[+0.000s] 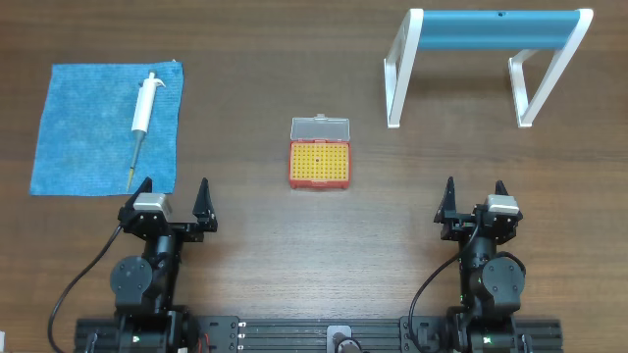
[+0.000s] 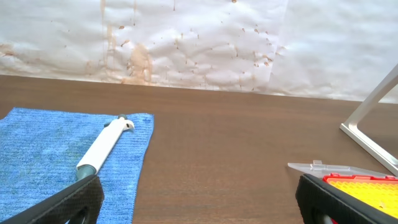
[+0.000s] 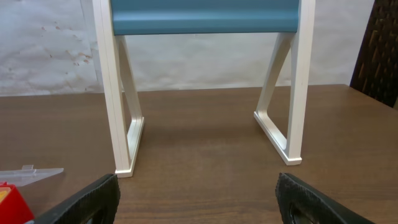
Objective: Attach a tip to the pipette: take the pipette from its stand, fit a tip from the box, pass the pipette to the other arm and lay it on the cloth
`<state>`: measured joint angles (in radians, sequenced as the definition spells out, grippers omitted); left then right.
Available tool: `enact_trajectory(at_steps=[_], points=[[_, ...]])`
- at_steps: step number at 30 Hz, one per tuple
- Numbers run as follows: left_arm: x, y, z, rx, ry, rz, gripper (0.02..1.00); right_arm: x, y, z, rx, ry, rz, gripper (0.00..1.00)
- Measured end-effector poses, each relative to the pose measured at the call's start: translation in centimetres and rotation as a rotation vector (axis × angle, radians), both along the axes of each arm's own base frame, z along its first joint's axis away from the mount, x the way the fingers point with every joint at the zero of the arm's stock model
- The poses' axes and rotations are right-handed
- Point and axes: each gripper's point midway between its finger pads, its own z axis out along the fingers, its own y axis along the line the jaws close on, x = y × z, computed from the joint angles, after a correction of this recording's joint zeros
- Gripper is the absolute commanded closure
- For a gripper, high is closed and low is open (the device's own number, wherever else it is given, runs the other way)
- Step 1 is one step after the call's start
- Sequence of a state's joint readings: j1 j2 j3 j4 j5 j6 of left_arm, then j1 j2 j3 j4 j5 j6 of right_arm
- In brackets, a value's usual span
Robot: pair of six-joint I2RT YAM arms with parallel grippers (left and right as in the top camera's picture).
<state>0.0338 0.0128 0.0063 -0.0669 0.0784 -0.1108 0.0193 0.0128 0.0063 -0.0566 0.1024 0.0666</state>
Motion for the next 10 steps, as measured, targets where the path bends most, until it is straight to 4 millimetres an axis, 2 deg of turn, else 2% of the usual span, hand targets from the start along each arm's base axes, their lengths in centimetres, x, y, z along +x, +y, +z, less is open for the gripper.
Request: enact_trajectory(at_steps=[10], points=[[0.0,0.0,0.0,0.0,0.0,0.0,0.02,0.0,0.0,0.0,0.0,0.0,0.0,0.178]])
